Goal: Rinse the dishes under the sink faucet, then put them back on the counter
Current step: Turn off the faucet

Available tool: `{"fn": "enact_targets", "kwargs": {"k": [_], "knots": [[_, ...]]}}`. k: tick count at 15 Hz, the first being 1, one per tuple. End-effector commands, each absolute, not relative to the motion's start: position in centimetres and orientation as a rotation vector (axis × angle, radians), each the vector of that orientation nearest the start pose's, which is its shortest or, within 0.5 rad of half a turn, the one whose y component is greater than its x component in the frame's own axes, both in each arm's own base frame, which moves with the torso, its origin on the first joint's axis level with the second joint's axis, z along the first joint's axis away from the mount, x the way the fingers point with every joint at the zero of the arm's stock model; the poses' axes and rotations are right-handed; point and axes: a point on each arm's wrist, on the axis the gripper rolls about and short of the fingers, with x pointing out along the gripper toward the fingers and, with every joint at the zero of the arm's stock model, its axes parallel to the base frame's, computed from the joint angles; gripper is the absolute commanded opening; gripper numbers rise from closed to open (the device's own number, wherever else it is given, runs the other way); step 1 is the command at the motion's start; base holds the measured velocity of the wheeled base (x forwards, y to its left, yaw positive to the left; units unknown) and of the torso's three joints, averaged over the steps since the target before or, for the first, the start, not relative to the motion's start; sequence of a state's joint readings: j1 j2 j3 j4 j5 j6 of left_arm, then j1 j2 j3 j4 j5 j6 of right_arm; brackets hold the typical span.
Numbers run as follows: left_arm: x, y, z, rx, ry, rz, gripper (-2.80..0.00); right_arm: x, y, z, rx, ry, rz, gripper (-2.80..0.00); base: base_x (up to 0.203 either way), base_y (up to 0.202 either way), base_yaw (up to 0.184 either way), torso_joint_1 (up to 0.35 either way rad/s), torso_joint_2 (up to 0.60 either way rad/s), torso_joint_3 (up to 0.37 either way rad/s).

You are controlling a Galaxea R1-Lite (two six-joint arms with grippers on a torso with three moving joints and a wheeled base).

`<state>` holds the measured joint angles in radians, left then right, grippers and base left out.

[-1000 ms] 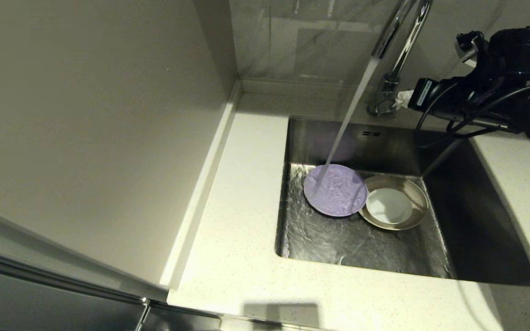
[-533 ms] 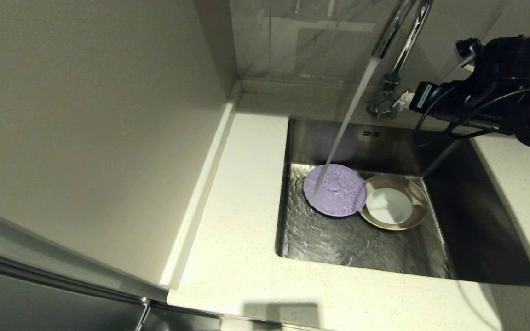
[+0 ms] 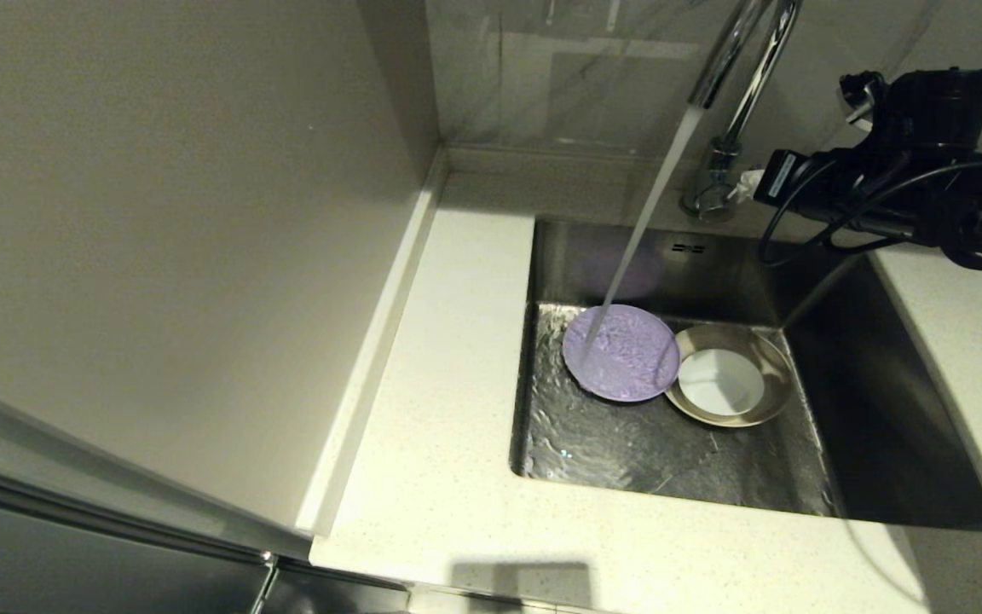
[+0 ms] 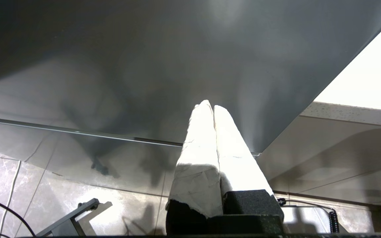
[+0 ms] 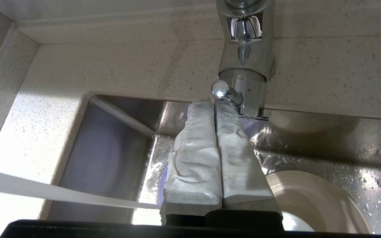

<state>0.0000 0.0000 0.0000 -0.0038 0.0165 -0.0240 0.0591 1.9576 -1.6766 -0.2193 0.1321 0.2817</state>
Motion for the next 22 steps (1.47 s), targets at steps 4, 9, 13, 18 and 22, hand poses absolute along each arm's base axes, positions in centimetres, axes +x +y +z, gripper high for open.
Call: {"fn": "enact_targets", "kwargs": {"k": [4, 9, 13, 18, 22], "knots": [[-2.3, 0.0, 7.6, -0.025, -0.008, 0.017, -2.80, 41.2, 2.6, 29.9, 0.286, 0.064, 0.182, -2.80, 0.000, 0.000, 0.000, 0.000, 0.00, 0.000], [-2.3, 0.0, 7.6, -0.025, -0.008, 0.017, -2.80, 42.2, 2.4, 29.1, 0.291, 0.074, 0.185, -2.80, 0.000, 0.000, 0.000, 0.000, 0.00, 0.000], [-2.3, 0.0, 7.6, -0.025, -0.008, 0.017, -2.80, 43.2, 2.1, 29.0, 0.313, 0.066, 0.207, -2.80, 0.000, 0.000, 0.000, 0.000, 0.00, 0.000], [-2.3, 0.0, 7.6, -0.025, -0.008, 0.017, -2.80, 44.0, 2.3, 30.5, 0.384, 0.020, 0.317, -2.80, 0.000, 0.000, 0.000, 0.000, 0.00, 0.000], [-2.3, 0.0, 7.6, -0.025, -0.008, 0.017, -2.80, 43.5, 2.3, 30.9, 0.385, 0.018, 0.326, -2.80, 0.000, 0.000, 0.000, 0.000, 0.00, 0.000]]}}
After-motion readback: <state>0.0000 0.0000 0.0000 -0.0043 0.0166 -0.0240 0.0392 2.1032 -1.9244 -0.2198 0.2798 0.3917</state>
